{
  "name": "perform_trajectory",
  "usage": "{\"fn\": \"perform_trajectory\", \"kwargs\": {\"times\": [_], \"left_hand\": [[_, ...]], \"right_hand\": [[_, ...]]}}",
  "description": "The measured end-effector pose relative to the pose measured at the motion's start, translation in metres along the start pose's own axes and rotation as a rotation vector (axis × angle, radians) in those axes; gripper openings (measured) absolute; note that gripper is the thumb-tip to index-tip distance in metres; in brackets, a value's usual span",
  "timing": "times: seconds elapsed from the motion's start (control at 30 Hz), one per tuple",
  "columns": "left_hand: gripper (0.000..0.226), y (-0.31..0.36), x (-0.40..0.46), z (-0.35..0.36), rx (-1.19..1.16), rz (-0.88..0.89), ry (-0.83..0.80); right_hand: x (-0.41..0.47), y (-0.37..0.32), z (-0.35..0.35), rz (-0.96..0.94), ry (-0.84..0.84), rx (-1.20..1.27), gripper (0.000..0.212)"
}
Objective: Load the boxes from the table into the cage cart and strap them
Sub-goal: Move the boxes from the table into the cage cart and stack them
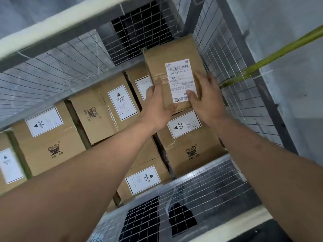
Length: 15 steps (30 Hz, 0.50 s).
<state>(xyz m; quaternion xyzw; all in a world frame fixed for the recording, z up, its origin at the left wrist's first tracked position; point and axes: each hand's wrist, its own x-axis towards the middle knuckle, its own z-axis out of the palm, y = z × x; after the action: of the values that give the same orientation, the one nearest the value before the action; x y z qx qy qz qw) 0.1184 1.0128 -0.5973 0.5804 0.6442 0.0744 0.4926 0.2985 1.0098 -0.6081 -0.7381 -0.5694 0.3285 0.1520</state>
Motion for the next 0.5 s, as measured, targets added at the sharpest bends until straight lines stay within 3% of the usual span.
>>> {"fn": "perform_trajectory", "kwargs": {"times": [0.33, 0.43, 0.5], "left_hand": [[0.089, -0.014, 0.001, 0.015, 0.075, 0.134, 0.001], [0.079, -0.011, 0.007, 0.015, 0.327, 0.307, 0.059], [0.07, -0.005, 0.014, 0.014, 0.492, 0.373, 0.006]], "right_hand": [[-0.005, 0.013, 0.014, -0.217, 0.04, -0.4, 0.049], [-0.001, 0.008, 0.015, -0.238, 0.035, -0.413, 0.052], [0.003, 0.004, 0.013, -0.218, 0.007, -0.424, 0.059]]}}
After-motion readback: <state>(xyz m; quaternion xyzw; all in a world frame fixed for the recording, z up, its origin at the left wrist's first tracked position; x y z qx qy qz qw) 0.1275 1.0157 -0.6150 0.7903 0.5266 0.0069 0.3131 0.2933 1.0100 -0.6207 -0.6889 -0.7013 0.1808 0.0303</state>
